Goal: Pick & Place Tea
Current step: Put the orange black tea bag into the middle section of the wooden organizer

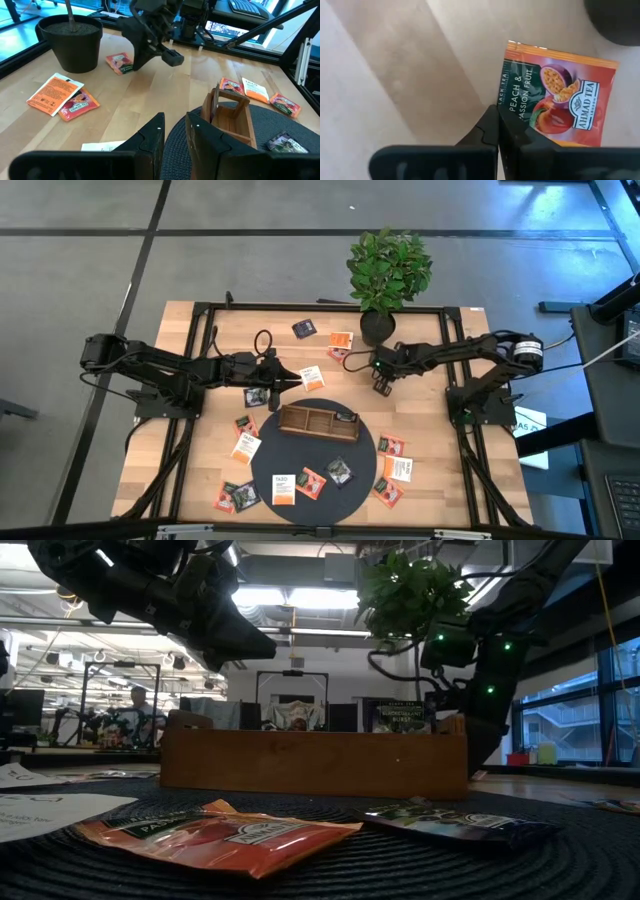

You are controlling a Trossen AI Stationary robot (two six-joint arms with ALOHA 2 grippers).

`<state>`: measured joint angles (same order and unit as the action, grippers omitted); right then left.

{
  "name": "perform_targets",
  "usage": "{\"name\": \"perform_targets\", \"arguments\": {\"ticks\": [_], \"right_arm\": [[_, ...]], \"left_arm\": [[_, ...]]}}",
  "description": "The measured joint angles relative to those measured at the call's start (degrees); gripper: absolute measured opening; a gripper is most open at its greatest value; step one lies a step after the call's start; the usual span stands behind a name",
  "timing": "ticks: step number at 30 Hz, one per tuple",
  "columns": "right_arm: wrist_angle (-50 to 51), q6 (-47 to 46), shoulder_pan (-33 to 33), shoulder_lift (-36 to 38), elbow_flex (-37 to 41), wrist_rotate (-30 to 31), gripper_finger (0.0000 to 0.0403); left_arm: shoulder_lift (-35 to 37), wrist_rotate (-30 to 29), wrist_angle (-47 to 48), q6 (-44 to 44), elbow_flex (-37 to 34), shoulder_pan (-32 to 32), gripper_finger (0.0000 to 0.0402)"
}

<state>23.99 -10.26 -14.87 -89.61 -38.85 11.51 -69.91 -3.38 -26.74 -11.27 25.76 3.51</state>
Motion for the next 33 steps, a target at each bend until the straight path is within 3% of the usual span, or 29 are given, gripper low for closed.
{"name": "perform_targets", "arguments": {"ticks": [8, 33], "right_arm": [[0.6, -1.5, 0.3, 5.9, 0.2, -10.4, 0.0001], [-0.6, -0.1, 2.8, 6.5, -0.4, -9.2, 0.0000]], "left_arm": [[0.0, 0.0, 0.0, 0.0, 0.0, 0.0, 0.0075], [0.0, 0.0, 0.0, 0.0, 0.0, 0.0, 0.0075]]}}
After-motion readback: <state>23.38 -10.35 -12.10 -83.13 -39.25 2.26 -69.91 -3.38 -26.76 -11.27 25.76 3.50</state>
